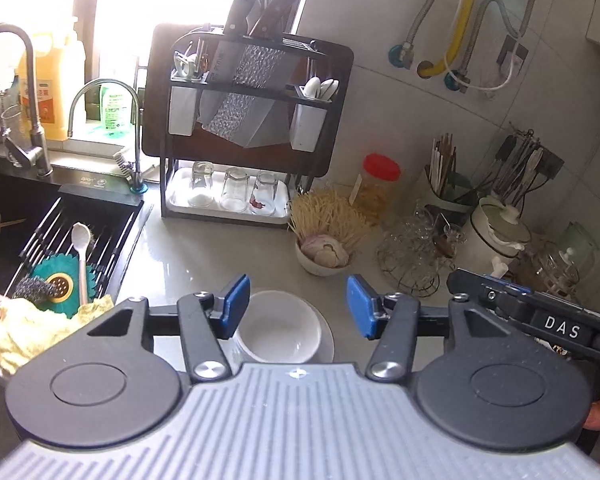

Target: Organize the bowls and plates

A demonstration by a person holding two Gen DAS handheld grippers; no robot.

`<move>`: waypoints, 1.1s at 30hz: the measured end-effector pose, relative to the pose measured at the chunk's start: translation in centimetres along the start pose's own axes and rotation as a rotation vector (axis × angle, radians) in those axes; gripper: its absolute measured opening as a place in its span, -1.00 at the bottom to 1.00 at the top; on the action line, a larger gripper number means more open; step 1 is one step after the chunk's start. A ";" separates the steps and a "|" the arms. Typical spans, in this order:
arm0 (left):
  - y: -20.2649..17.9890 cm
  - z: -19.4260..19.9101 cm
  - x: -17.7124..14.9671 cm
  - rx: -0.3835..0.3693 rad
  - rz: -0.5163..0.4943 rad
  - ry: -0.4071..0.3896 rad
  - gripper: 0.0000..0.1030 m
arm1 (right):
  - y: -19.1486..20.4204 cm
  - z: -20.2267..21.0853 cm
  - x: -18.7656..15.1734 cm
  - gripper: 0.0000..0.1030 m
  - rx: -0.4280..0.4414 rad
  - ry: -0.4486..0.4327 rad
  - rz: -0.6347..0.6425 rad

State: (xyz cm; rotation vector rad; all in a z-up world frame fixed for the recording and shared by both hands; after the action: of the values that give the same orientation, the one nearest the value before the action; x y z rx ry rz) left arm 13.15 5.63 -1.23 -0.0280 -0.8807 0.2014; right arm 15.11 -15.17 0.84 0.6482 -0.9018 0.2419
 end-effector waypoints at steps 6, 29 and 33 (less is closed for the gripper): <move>-0.6 2.5 -2.5 0.035 0.024 -0.021 0.34 | 0.8 2.1 -2.0 0.14 0.032 0.030 0.030; 1.0 9.0 -11.8 0.212 0.038 0.010 0.93 | 2.6 7.0 -8.7 0.74 0.005 0.115 0.083; 1.0 9.1 -12.9 0.232 0.022 0.024 0.93 | 2.6 7.7 -9.8 0.74 0.011 0.118 0.047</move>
State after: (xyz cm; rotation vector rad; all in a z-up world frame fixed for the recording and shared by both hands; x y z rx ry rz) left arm -2.05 3.65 -5.39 0.1752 -0.8291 0.3221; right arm 2.94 -17.17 -2.37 0.6172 -0.8029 0.3240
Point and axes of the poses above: each gripper's, at about its wrist camera, not at the fingertips, and z roughly against the way its jaws point, y to its left, x to its top, the point moved 7 cm from there along -z, roughly the way its jaws point, and after that the axes turned 12 degrees about x, right-handed, at the moved point
